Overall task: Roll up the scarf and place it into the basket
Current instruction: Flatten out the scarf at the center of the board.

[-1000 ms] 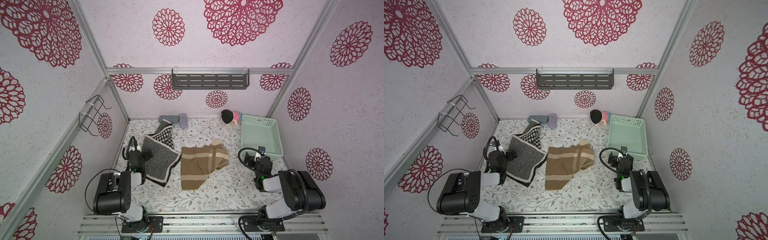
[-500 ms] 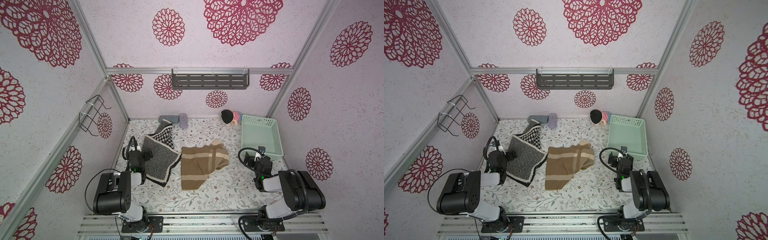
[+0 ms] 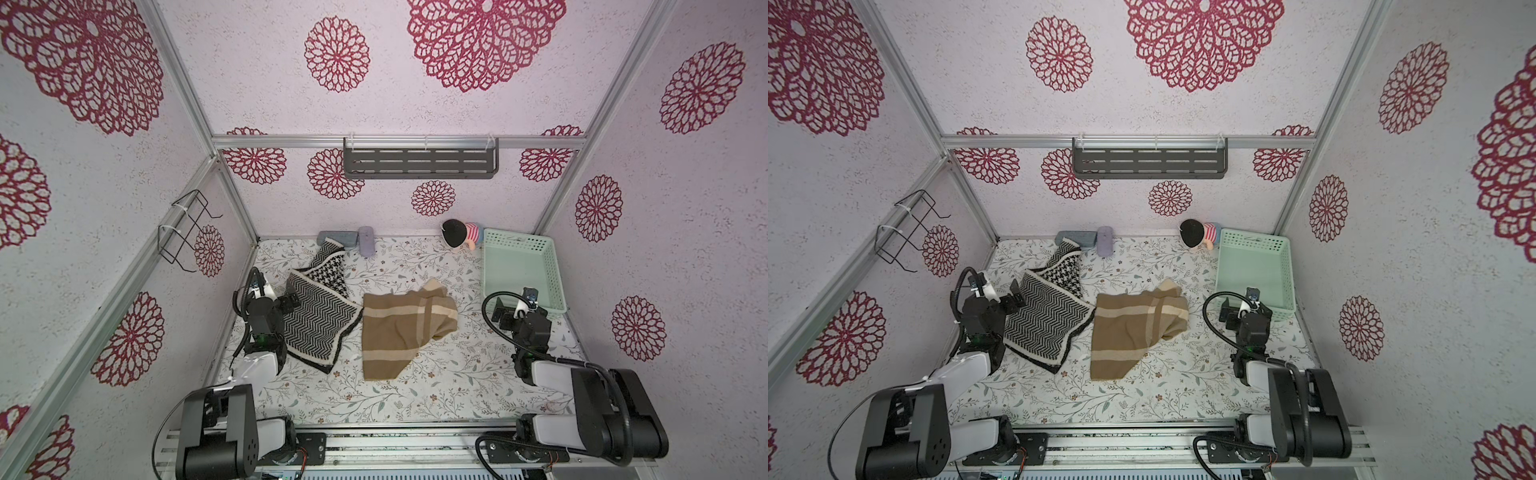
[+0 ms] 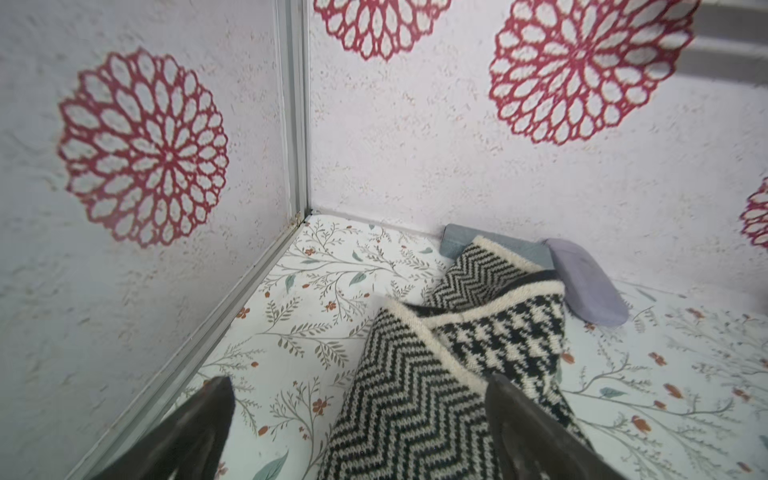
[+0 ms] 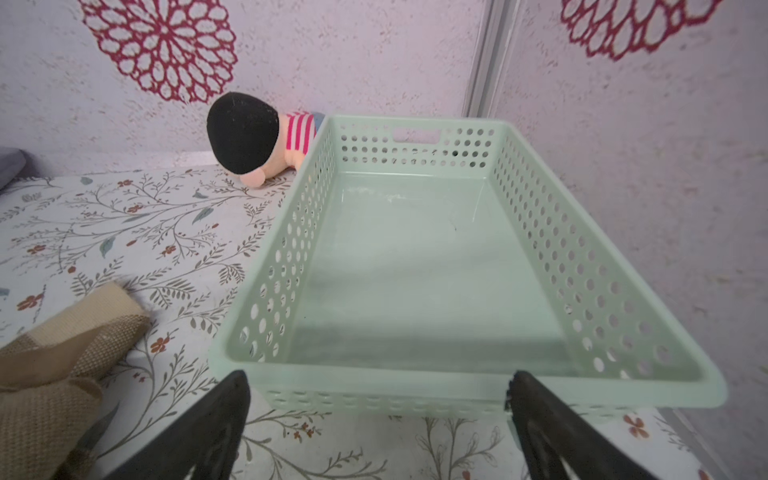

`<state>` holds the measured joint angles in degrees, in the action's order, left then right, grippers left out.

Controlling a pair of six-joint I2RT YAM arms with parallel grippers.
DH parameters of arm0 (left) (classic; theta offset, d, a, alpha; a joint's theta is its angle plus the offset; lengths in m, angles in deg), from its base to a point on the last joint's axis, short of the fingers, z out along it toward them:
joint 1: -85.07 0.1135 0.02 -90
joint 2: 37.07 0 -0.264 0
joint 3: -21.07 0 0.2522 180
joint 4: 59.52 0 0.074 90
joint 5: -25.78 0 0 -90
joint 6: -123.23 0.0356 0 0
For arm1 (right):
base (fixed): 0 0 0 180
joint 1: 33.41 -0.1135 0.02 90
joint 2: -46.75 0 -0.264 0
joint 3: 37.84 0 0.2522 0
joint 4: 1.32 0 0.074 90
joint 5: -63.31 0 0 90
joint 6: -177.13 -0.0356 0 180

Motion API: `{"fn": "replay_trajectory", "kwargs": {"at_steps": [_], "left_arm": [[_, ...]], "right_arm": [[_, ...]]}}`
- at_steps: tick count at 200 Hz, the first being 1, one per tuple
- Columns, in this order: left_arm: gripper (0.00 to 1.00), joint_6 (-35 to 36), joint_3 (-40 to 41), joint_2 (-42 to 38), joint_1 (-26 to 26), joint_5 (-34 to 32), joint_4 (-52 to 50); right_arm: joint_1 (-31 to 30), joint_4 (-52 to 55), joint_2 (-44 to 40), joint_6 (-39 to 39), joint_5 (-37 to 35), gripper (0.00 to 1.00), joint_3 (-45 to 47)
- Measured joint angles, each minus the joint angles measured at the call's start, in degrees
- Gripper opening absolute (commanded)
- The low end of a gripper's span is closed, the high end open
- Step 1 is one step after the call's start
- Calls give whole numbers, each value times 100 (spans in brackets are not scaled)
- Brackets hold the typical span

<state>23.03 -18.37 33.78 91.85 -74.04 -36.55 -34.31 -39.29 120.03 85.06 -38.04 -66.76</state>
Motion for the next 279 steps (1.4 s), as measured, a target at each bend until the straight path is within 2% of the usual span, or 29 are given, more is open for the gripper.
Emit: {"fn": "replay_trajectory", "kwargs": {"at_steps": [26, 53, 79, 103, 143, 164, 188, 217, 243, 279], "left_arm": [[97, -155, -369, -407, -223, 122, -584], [97, -498, -1027, -363, -901, 223, -1408], [97, -907, -1954, 302, -1764, 352, -2120], [97, -1233, -2870, 1364, -2500, 466, -2597], [97, -1563, -4760, 3425, -3073, 758, -3652], [97, -1727, -5383, 4015, -3143, 623, -4378], [100, -1840, -5580, 4221, -3132, 527, -5005], [89, -1937, -5595, 4409, -3121, 549, -5431], [85, -2002, -5517, 4535, -3121, 671, -5626], [73, -2068, -5504, 4758, -3121, 850, -5737]], "right_arm": [[0, 874, -944, -76, -245, 99, -15], [-7, 1928, -1799, -282, -516, 99, -125], [-55, 2850, -2413, -682, -695, 99, -328], [-81, 3692, -2649, -1113, -748, 99, -710], [-146, 4813, -2232, -1733, -592, 99, -1600], [-275, 5257, -1886, -2013, -492, 99, -1985], [-625, 5652, -1591, -2262, -507, 99, -2218], [-1322, 6024, -1261, -2511, -621, 99, -2396], [-1843, 6275, -905, -2662, -723, 99, -2673], [-2243, 6384, -520, -2820, -846, 99, -2979]]}}
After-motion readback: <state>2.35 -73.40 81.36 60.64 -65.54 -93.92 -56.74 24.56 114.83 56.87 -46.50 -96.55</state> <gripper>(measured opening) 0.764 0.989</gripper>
